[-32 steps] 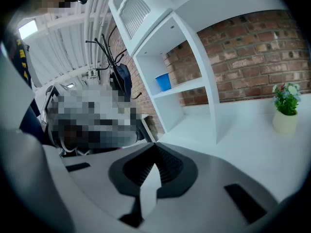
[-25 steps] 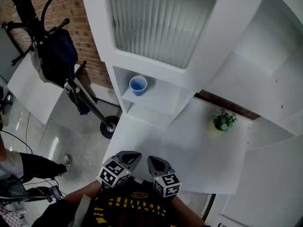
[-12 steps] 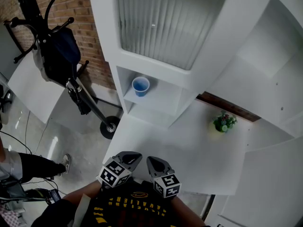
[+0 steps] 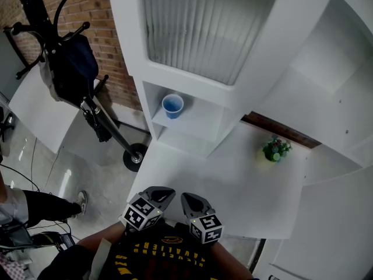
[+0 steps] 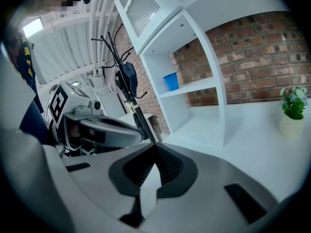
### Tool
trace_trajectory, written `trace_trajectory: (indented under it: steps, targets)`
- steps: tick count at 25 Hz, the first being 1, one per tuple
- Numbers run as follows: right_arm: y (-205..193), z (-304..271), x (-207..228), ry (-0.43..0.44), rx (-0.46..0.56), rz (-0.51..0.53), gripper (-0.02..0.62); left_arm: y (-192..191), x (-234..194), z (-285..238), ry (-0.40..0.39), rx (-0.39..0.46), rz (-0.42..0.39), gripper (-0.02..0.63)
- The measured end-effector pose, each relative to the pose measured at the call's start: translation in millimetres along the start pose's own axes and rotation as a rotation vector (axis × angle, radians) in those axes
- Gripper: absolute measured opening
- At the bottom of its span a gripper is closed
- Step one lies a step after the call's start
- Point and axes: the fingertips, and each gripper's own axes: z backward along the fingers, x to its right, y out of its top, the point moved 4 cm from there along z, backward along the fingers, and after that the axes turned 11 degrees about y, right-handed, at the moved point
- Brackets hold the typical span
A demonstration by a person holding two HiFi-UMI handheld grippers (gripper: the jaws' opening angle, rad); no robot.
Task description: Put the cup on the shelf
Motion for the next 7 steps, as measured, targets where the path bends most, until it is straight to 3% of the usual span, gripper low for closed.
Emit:
trace_trajectory:
  steps: [7]
  targets:
    - [-6.2, 0.2, 5.1, -0.009, -0.002, -0.018, 0.006, 1.1, 0.2, -1.7, -0.008, 0.002, -0.003, 0.003]
